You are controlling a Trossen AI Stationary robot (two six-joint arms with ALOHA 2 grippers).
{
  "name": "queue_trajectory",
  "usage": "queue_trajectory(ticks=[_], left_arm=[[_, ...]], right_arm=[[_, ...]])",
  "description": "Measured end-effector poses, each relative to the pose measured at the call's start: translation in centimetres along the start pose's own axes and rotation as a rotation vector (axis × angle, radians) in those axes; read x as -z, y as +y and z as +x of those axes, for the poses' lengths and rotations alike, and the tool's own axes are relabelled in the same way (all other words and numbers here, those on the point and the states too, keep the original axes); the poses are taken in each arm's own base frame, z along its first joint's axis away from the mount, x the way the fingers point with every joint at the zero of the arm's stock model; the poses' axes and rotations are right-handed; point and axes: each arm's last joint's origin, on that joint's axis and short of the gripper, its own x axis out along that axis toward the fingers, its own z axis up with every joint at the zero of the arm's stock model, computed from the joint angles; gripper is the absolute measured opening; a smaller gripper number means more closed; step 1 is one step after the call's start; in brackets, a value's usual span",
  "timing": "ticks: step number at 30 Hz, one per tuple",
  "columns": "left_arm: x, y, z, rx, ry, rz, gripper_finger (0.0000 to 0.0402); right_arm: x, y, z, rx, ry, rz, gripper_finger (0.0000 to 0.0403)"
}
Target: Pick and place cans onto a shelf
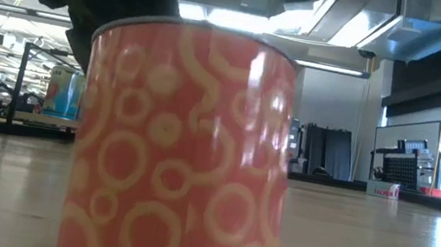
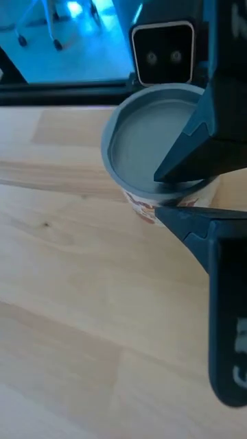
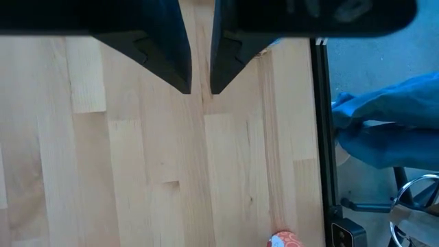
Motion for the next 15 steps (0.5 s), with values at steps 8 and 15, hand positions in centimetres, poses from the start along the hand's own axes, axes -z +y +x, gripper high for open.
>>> queue_trajectory(ticks=[8,15], left_arm=[[0.01,0.03,-0.05,-0.006,0.003,0.003,0.0059],[-0.16,0.55,0.03,-0.03,0.016,-0.006,0.0014]], right_arm=[[0.0,-0.01,-0.01,0.001,0.001,-0.004,0.0057],[0.01,-0.01,-0.01,0.001,0.001,-0.004,0.0057]])
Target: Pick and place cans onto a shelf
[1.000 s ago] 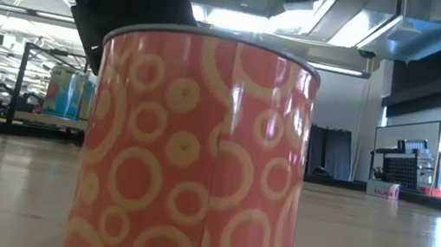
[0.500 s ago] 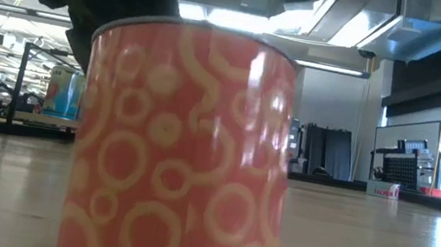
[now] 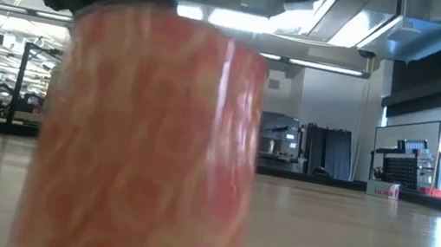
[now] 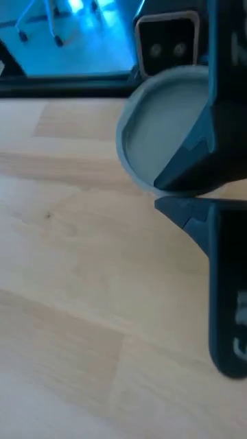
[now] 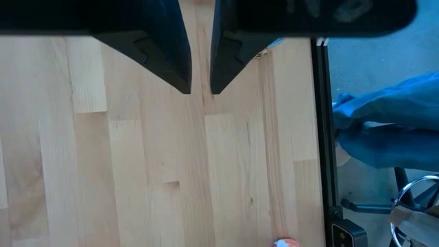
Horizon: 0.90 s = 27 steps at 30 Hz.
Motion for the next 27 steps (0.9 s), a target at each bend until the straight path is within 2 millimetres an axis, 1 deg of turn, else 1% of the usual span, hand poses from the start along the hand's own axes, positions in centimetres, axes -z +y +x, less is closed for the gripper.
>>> queue_trajectory(ticks=[7,12,15,18,21,27], left_arm=[[-0.8,0.8,0.1,-0.006,0.003,-0.079,0.0004],[-1.6,1.1,-0.7,-0.015,-0.01,-0.103,0.0003],[-2.3,0.9,-2.0,-0.034,-0.003,-0.101,0.0002],[-3.2,0.6,-3.6,-0.101,0.051,-0.085,0.0002],[-4.6,0.3,-5.2,-0.163,0.093,-0.079,0.0002],[-8.4,-0.2,-8.4,-0.264,0.117,-0.095,0.0001]], right_arm=[[0.0,0.0,0.0,0.0,0.001,-0.001,0.0057],[0.0,0.0,0.0,0.0,0.001,0.0,0.0057],[0.0,0.0,0.0,0.0,0.001,0.0,0.0057],[0.0,0.0,0.0,0.0,0.001,-0.001,0.0057],[0.0,0.0,0.0,0.0,0.001,-0.001,0.0057],[0.0,0.0,0.0,0.0,0.001,-0.001,0.0057]])
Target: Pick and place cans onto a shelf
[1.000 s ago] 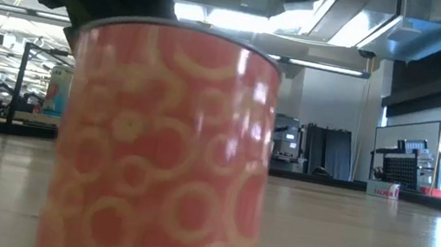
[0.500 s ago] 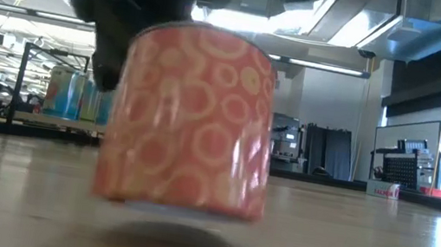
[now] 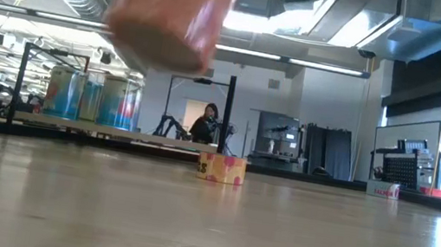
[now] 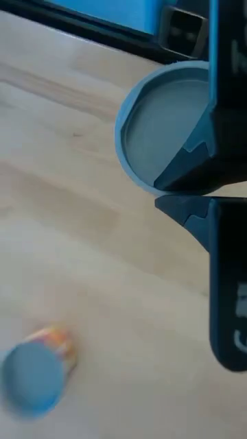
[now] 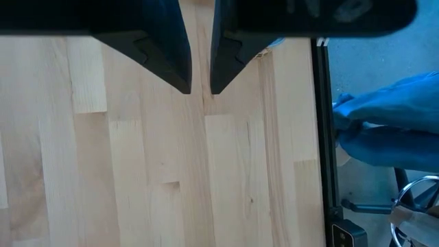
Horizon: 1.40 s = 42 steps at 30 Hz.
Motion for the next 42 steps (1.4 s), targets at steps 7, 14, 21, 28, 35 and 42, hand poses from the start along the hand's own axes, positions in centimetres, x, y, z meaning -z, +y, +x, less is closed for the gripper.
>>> queue_trajectory(ticks=[7,14,21,28,35,42], left_arm=[[-3.7,1.6,-3.8,-0.188,-0.098,-0.056,0.0001],[-6.7,4.6,-6.6,-0.368,-0.143,-0.152,0.0],[-9.8,8.3,-7.5,-0.45,-0.16,-0.216,0.0],[-12.2,12.9,-8.6,-0.516,-0.171,-0.299,0.0],[-14.1,17.6,-9.8,-0.578,-0.192,-0.381,0.0],[-15.5,21.9,-9.5,-0.618,-0.173,-0.383,0.0]], right_arm=[[0.0,0.0,0.0,0.0,0.0,0.0,0.0057],[0.0,0.0,0.0,0.0,0.0,-0.033,0.0057],[0.0,0.0,0.0,0.0,0.0,-0.088,0.0057],[0.0,0.0,0.0,0.002,0.002,-0.117,0.0057],[0.2,-0.1,0.0,0.012,0.018,-0.135,0.0057],[0.2,-0.2,0.0,0.015,0.022,-0.129,0.0057]])
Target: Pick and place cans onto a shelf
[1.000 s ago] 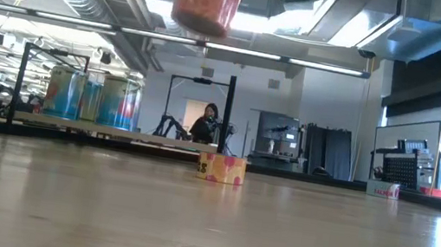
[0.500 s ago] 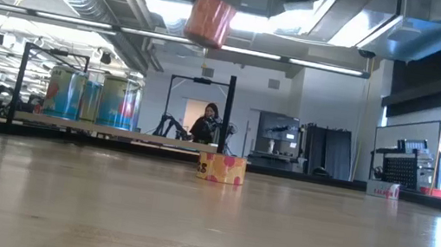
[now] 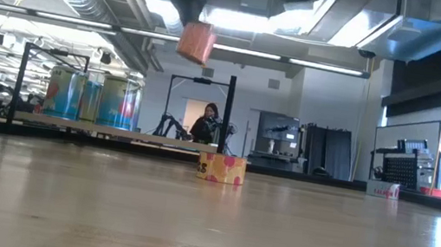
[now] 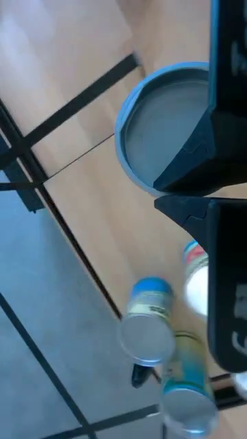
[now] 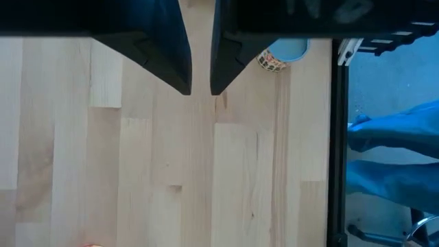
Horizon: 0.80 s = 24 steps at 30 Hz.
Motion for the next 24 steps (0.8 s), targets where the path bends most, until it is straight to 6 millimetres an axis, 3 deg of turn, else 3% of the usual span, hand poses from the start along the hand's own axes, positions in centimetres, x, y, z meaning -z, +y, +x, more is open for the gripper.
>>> queue_trajectory(ticks=[7,14,24], left_arm=[[-1.9,3.3,3.9,-0.07,0.029,0.063,0.0],[-3.3,6.5,9.0,0.042,0.047,0.025,0.0],[-2.4,9.0,13.2,0.011,0.067,-0.007,0.0]], right_arm=[[-0.1,-0.1,0.0,0.001,-0.004,0.031,0.0057],[-0.2,-0.3,0.0,0.003,-0.007,0.126,0.0057],[-0.3,-0.3,0.0,0.022,-0.024,0.204,0.0057]])
